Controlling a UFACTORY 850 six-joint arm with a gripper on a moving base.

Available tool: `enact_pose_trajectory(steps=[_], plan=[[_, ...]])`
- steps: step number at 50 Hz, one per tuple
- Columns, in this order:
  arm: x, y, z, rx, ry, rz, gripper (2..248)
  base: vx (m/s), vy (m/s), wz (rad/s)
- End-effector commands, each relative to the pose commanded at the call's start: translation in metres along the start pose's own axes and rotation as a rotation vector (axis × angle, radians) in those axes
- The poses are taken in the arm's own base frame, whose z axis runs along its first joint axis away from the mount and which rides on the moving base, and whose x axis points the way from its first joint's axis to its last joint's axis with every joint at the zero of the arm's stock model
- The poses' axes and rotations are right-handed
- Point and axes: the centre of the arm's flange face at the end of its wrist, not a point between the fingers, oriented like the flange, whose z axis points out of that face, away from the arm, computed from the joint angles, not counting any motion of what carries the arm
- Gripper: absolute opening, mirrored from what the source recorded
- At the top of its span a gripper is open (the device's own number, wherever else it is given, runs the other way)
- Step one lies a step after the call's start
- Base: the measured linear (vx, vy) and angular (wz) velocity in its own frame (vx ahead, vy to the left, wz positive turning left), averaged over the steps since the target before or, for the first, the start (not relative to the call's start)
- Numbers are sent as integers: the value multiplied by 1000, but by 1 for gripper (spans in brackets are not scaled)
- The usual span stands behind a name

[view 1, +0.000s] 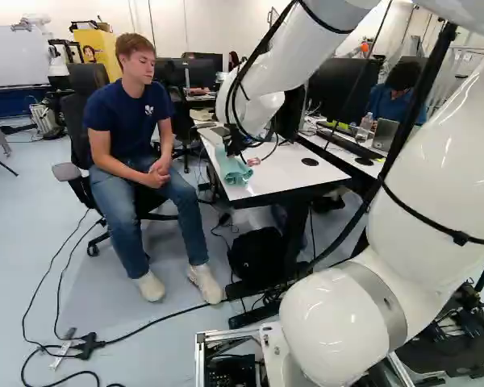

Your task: Clean the table with the green towel

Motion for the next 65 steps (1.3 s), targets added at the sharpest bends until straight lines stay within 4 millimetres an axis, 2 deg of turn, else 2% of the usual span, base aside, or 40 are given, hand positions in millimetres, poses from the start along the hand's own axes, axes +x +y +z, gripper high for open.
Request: enact_pose_trajectory(steps=[48,65], plan=[[-5,-5,0,27,-67,285,32,0,0,0],[-6,-5,0,30,-71,303,32,0,0,0]])
